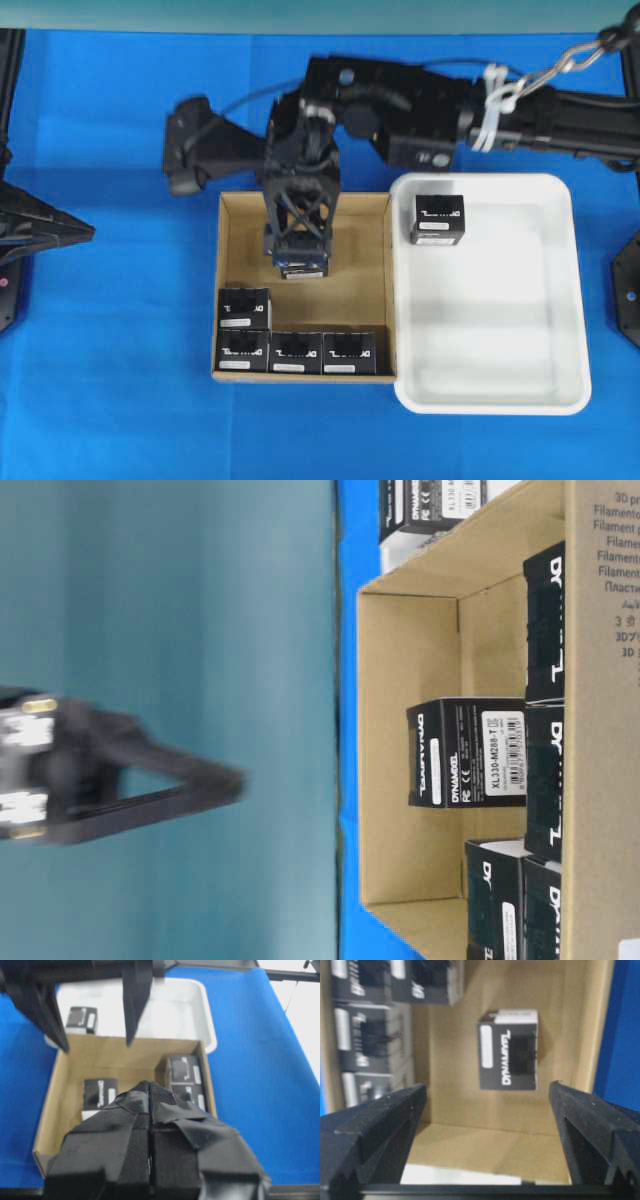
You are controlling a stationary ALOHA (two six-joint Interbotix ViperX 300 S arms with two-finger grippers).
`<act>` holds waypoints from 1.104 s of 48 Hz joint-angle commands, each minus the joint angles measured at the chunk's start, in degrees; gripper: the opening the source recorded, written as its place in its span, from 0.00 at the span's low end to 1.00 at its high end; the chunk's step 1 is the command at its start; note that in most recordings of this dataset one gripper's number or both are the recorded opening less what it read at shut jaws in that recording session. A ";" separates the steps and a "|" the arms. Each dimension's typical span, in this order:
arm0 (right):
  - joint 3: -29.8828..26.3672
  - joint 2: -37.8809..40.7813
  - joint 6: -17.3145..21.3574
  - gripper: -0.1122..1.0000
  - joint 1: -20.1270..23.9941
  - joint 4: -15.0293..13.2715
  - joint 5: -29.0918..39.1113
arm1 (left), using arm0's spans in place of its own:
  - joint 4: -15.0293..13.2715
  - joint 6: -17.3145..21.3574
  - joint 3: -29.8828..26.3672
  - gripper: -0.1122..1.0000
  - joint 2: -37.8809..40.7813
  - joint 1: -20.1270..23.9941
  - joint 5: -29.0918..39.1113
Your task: Pick the box from inside the cardboard box.
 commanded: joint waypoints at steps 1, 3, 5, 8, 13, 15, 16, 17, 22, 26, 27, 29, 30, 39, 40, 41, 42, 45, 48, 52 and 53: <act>3.69 0.09 0.00 0.99 0.18 -0.70 -4.13 | 0.18 0.09 -0.88 0.04 0.18 -0.09 -0.26; 5.36 0.09 0.09 0.99 0.18 -0.70 -6.06 | 0.18 0.09 -0.88 0.04 0.18 -0.09 -0.26; 6.68 0.09 0.09 0.99 0.18 -0.79 -8.00 | 0.18 0.09 -0.88 0.04 0.18 -0.09 -0.26; 8.35 0.18 -0.09 0.99 0.26 -0.70 -10.63 | 0.18 0.09 -0.88 0.04 0.18 -0.09 -0.26; 10.55 0.18 -0.53 0.99 0.44 -0.79 -13.80 | 0.18 0.09 -0.88 0.04 0.18 -0.09 -0.26; 11.16 0.18 -0.53 0.99 0.44 -0.79 -14.59 | 0.18 0.09 -0.88 0.04 0.18 -0.09 -0.26; 11.43 0.18 -0.53 0.99 0.53 -0.79 -14.94 | 0.18 0.09 -0.88 0.04 0.18 -0.09 -0.35; 11.69 0.18 -0.53 0.99 0.53 -0.79 -15.12 | 0.18 0.09 -0.88 0.04 0.18 -0.09 -0.26; 12.48 0.26 -0.53 0.99 0.62 -0.70 -15.47 | 0.18 0.09 -0.88 0.04 0.18 -0.09 -0.35; 12.74 0.53 -0.62 0.99 0.70 -0.79 -15.38 | 0.18 0.09 -0.88 0.04 0.35 0.00 -0.26; 12.74 0.53 -0.62 0.99 0.79 -0.70 -15.47 | 0.18 0.09 -0.79 0.04 0.44 0.00 -0.26; 12.74 0.70 -0.62 0.99 0.79 -0.79 -15.56 | 0.18 0.09 -0.79 0.04 0.44 0.00 -0.26; 12.74 0.79 -0.62 0.99 0.88 -0.70 -15.56 | 0.18 0.09 -0.88 0.04 0.44 0.00 -0.35; 12.74 1.49 -0.70 0.99 1.23 -0.70 -15.64 | 0.18 0.18 -0.79 0.04 0.70 0.00 -0.26; 12.74 1.58 -0.70 0.99 1.32 -0.70 -15.64 | 0.26 0.18 -0.79 0.04 0.70 0.00 -0.26; 12.74 1.67 -0.70 0.99 1.32 -0.70 -15.56 | 0.18 0.09 -0.79 0.04 0.70 0.00 -0.35; 12.74 1.76 -0.70 0.99 1.32 -0.70 -15.56 | 0.18 0.18 -0.79 0.04 0.62 0.00 -0.26; 12.74 2.11 -0.70 0.99 1.32 -0.70 -15.64 | 0.18 0.09 -0.79 0.04 0.70 0.00 -0.26; 12.74 2.29 -0.70 0.99 1.32 -0.70 -15.73 | 0.18 -0.09 -0.79 0.04 0.79 0.00 -0.26; 12.74 2.81 -0.79 0.99 1.32 -0.70 -16.26 | 0.18 -0.09 -0.79 0.04 0.79 0.00 -0.26; 12.74 2.90 -0.79 0.99 1.32 -0.70 -16.52 | 0.18 -0.09 -0.79 0.04 0.79 0.09 -0.26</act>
